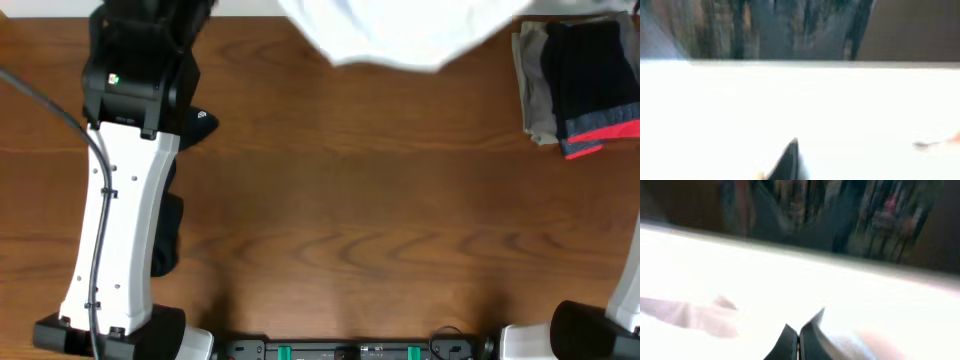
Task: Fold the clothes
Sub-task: 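Lay the stretched T-shirt flat on the table center and release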
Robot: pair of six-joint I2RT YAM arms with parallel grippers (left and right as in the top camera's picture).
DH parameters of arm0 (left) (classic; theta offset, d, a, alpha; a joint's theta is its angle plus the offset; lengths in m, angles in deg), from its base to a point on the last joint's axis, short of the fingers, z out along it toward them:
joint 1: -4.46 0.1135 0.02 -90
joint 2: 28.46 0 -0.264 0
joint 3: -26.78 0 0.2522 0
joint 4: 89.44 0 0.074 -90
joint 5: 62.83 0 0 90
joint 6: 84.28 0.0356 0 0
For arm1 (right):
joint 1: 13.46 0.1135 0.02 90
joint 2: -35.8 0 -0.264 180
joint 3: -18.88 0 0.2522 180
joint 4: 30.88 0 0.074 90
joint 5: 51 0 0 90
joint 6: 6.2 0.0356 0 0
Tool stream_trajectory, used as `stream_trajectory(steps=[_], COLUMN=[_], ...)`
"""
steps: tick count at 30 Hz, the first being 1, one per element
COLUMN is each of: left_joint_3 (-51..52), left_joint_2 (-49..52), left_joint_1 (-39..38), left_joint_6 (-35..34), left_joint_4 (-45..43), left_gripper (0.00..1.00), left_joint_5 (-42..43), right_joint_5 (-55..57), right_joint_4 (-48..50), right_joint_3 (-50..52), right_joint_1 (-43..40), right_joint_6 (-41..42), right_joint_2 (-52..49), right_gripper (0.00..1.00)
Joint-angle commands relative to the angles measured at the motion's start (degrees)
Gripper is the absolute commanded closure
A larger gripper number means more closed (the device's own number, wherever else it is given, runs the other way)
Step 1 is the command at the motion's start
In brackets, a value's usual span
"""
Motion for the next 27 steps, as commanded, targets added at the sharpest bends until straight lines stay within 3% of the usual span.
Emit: stream_trajectory(steps=[1,7,12,27], left_joint_3=[1.64,2.58,2.58,4.02], left_joint_2=[2.64,7.69,12.83,21.05], left_joint_1=[0.28,0.59,0.7,0.57], left_joint_6=[0.59,1.9,1.88,1.62], left_joint_4=[10.54,33.2,44.89,63.1], left_gripper=[0.94,0.94,0.94,0.94], left_joint_5=[0.68,-1.88,-1.9,-1.88], right_joint_5=[-0.46,-0.46,-0.48,2.64], right_joint_4=[-10.05,-32.24,-42.07,-62.12], right_joint_3=[0.37,0.39,0.39,0.76], right_joint_1=[0.22,0.5,0.55,0.46], right_joint_6=[-5.14,-7.96,-9.68,-17.51], right_joint_2=[-3.63,-12.92,-20.0,-23.61], right_gripper=[0.99,0.99,0.99,0.99])
